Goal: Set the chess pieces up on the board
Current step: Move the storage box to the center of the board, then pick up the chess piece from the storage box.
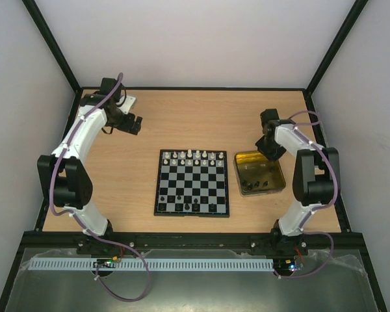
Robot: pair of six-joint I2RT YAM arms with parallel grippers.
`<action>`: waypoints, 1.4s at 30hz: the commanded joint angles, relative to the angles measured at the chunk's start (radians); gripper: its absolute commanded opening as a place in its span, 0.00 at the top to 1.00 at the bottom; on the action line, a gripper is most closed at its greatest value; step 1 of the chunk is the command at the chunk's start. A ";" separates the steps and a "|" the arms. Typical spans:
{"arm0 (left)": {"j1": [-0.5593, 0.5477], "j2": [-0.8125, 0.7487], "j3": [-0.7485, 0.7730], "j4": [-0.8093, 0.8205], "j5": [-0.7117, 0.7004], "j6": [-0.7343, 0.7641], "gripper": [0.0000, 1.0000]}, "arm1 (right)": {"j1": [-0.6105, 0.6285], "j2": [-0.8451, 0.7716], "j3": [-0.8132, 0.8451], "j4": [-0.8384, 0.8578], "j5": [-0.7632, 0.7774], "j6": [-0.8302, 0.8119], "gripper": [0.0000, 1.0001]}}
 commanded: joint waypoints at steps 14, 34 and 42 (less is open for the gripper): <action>-0.003 -0.062 -0.106 0.033 0.004 -0.018 0.01 | 0.000 0.060 0.218 -0.047 0.020 -0.080 0.74; -0.001 -0.053 -0.133 0.062 0.044 -0.007 0.01 | 0.006 -0.060 -0.026 0.100 -0.030 0.240 0.67; -0.003 -0.052 -0.122 0.045 0.033 0.001 0.01 | 0.005 0.001 -0.018 0.112 0.013 0.209 0.67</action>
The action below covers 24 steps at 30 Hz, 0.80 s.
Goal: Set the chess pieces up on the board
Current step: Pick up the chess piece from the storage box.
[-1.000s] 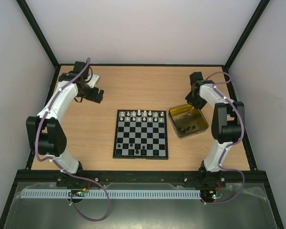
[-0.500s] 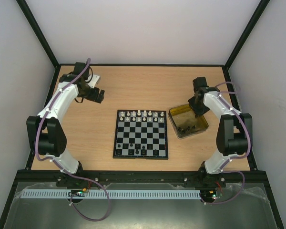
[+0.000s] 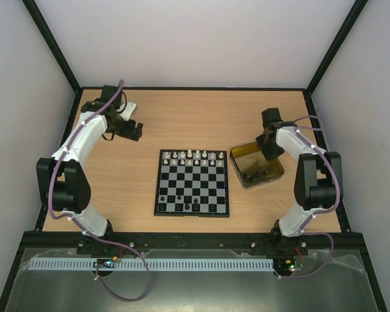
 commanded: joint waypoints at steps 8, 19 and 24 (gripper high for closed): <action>-0.003 -0.001 -0.001 -0.018 -0.001 0.004 0.01 | 0.005 0.062 0.013 0.004 0.103 -0.027 0.67; -0.003 -0.002 -0.004 -0.014 -0.002 0.001 0.01 | 0.006 0.088 0.012 0.012 0.127 -0.046 0.68; -0.003 -0.004 -0.003 -0.016 -0.005 0.001 0.01 | 0.006 0.104 -0.001 0.031 0.124 -0.046 0.68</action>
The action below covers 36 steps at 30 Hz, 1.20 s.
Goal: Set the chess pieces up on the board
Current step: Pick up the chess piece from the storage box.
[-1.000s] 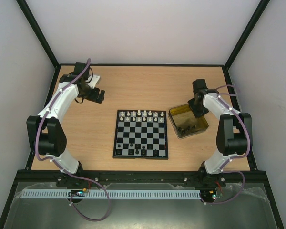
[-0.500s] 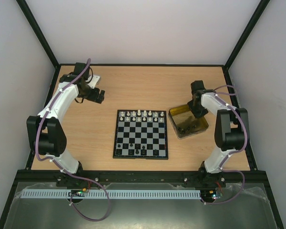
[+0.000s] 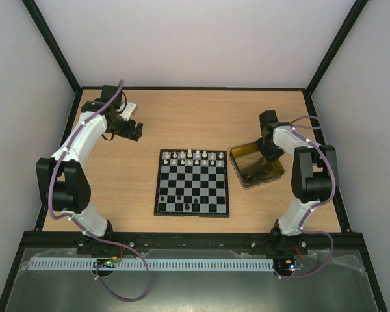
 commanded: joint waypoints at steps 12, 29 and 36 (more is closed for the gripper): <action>-0.004 -0.014 -0.006 -0.023 -0.011 0.007 0.01 | 0.004 0.052 -0.009 0.037 0.051 -0.014 0.69; -0.003 -0.027 -0.028 -0.015 -0.012 0.008 0.01 | 0.001 0.056 -0.010 0.036 0.093 -0.030 0.76; -0.003 -0.028 -0.026 -0.018 -0.015 0.011 0.01 | 0.001 0.069 -0.010 0.039 0.110 -0.050 0.81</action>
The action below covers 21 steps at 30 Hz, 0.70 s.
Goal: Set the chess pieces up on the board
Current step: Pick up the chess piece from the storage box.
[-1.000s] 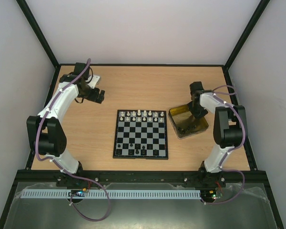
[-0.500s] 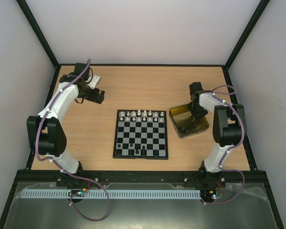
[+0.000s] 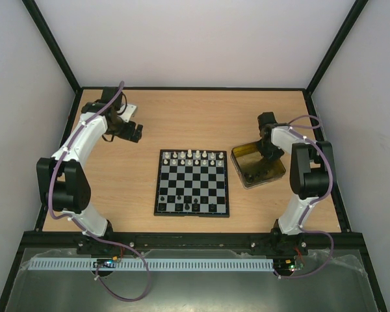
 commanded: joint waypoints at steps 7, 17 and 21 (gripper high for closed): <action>-0.003 -0.026 0.003 -0.019 -0.011 0.013 0.01 | 0.001 0.036 -0.021 0.016 0.050 -0.017 0.86; -0.003 -0.019 0.010 -0.016 -0.010 0.008 0.01 | 0.001 0.025 -0.003 0.008 0.050 -0.027 0.98; -0.003 -0.016 0.016 -0.013 -0.007 0.007 0.01 | 0.001 0.003 0.002 -0.006 0.041 -0.037 0.98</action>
